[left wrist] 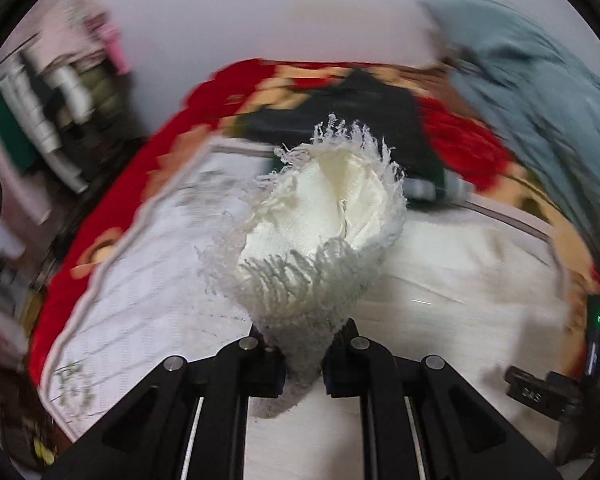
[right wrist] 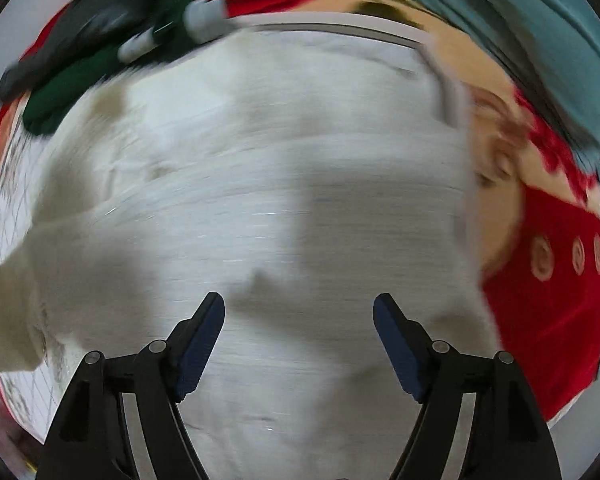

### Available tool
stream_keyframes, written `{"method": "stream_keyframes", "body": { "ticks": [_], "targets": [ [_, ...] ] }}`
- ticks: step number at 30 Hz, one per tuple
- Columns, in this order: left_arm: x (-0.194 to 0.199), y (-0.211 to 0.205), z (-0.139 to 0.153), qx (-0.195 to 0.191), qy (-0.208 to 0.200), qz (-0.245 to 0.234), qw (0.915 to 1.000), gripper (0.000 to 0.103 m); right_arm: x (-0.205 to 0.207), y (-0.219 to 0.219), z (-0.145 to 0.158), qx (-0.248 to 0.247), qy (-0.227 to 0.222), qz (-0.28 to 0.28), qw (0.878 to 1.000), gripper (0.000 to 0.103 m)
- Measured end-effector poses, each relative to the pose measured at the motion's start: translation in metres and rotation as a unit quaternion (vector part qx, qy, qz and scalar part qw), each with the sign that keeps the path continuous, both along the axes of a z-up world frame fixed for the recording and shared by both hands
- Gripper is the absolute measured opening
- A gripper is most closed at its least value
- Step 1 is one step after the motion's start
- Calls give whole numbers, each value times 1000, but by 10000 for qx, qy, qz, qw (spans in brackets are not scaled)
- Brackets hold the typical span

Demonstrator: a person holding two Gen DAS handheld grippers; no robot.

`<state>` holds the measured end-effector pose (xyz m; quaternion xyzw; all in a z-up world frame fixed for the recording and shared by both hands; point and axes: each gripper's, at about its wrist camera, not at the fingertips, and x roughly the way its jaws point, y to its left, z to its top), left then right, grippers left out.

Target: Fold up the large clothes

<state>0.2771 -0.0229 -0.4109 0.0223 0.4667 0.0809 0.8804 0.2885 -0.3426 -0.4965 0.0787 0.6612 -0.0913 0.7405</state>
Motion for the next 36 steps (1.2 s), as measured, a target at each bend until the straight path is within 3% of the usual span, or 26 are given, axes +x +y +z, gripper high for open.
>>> {"method": "stream_keyframes", "body": {
  "ticks": [4, 9, 17, 19, 22, 26, 30, 33, 36],
  "targets": [
    [4, -80, -10, -163, 181, -644, 9976, 10, -20, -77, -3, 102, 71, -597, 9981, 78],
    [9, -152, -36, -263, 527, -1187, 9912, 10, -40, -124, -19, -17, 233, -1098, 9937, 78],
    [13, -209, -85, -175, 1120, -1334, 9845, 10, -62, -179, -41, 119, 392, -1584, 9865, 78],
    [16, -210, -96, -259, 1278, -1225, 9839, 13, -63, -188, -45, 202, 412, -1602, 9860, 78],
    [19, -201, -104, -696, 1393, -1085, 9818, 26, -66, -194, -45, 364, 370, -1608, 9856, 78],
    [17, -196, -106, -1164, 1482, -1196, 9748, 89, -64, -206, -39, 688, 148, -1573, 9850, 78],
    [9, -174, -90, -1244, 1479, -1099, 9750, 91, -59, -208, -19, 1048, -208, -1520, 9826, 78],
    [-5, -135, -76, -1264, 1453, -745, 9785, 91, -52, -200, -2, 1500, -474, -1497, 9761, 78],
    [-23, -82, -72, -879, 1470, -154, 9851, 91, -36, -166, 9, 2204, -587, -1341, 9644, 78]
  ]
}}
